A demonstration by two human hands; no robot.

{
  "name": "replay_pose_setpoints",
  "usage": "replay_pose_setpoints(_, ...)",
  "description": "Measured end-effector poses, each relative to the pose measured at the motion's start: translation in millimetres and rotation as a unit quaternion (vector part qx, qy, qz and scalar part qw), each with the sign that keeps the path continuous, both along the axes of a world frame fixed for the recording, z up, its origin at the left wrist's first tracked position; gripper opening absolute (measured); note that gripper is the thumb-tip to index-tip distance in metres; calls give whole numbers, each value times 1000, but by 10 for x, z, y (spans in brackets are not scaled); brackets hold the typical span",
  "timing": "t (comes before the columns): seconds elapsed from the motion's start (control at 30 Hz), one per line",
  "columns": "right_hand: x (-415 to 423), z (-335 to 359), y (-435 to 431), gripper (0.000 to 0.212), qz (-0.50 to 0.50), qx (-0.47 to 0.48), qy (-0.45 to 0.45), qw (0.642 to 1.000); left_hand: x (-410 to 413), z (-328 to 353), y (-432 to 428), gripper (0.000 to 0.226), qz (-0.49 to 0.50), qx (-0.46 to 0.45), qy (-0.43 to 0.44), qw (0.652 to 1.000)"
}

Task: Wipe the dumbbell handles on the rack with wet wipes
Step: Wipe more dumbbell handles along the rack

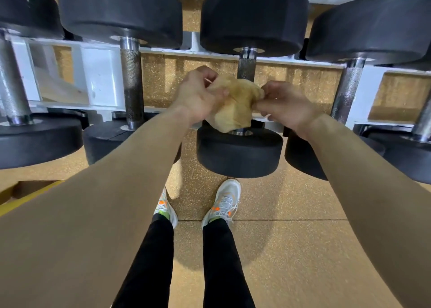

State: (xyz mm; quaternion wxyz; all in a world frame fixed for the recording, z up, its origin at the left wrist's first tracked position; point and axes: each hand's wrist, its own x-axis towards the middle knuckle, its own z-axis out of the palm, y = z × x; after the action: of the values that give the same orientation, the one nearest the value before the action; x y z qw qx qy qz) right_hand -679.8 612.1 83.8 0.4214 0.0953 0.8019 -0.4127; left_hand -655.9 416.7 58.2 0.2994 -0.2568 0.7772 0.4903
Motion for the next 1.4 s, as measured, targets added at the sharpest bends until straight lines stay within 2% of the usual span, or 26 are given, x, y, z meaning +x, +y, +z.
replay_pose_setpoints(0.13,-12,23,59,6,16,55,37,998,-15,58,256,25,49,-159,49,985)
replay_pose_setpoints(0.2,38,22,94,11,6,70,29,997,22,127,417,31,112,-205,76,969)
replay_pose_setpoints(0.23,76,19,99,15,-14,80,34,996,49,174,487,36,152,-186,64,969)
replay_pose_setpoints(0.3,176,24,83,24,-73,114,66,989,90,215,587,46,202,-89,-5,975)
replay_pose_setpoints(0.33,240,21,64,27,-109,122,86,983,98,218,627,49,192,-25,-42,980)
replay_pose_setpoints(0.4,399,13,-16,22,-188,114,111,969,88,222,693,38,129,71,-79,986)
replay_pose_setpoints(0.47,556,-10,-132,16,-281,98,132,945,24,196,738,27,94,96,-89,987)
replay_pose_setpoints(0.53,659,-41,-247,15,-367,95,163,911,-41,113,749,24,113,110,-118,980)
replay_pose_setpoints(0.63,713,-81,-337,13,-411,108,211,880,-135,66,696,35,134,174,-158,963)
replay_pose_setpoints(0.77,714,-85,-339,12,-400,113,215,884,-314,131,586,27,157,260,-133,943)
replay_pose_setpoints(0.87,685,-66,-342,18,-376,130,195,896,-337,198,626,25,212,262,-80,938)
replay_pose_setpoints(0.9,676,-62,-343,17,-374,133,192,897,-294,171,669,25,215,235,-64,946)
replay_pose_setpoints(0.97,671,-57,-341,14,-372,139,194,897,-157,52,806,26,201,123,-55,970)
replay_pose_setpoints(1.03,679,-49,-345,12,-373,142,197,896,-46,-30,934,34,205,21,-56,977)
replay_pose_setpoints(1.1,672,-41,-354,13,-370,143,194,897,-49,-46,998,45,201,-9,-79,976)
replay_pose_setpoints(1.17,671,-34,-357,15,-373,147,191,896,-97,-28,994,49,199,-14,-119,973)
replay_pose_setpoints(1.23,679,-33,-359,17,-380,143,197,892,-134,-69,966,52,218,21,-147,965)
replay_pose_setpoints(1.33,694,-40,-365,17,-396,139,202,885,-115,-109,886,34,221,87,-115,965)
replay_pose_setpoints(1.4,712,-46,-367,19,-394,134,210,885,-97,-133,765,37,191,141,-91,967)
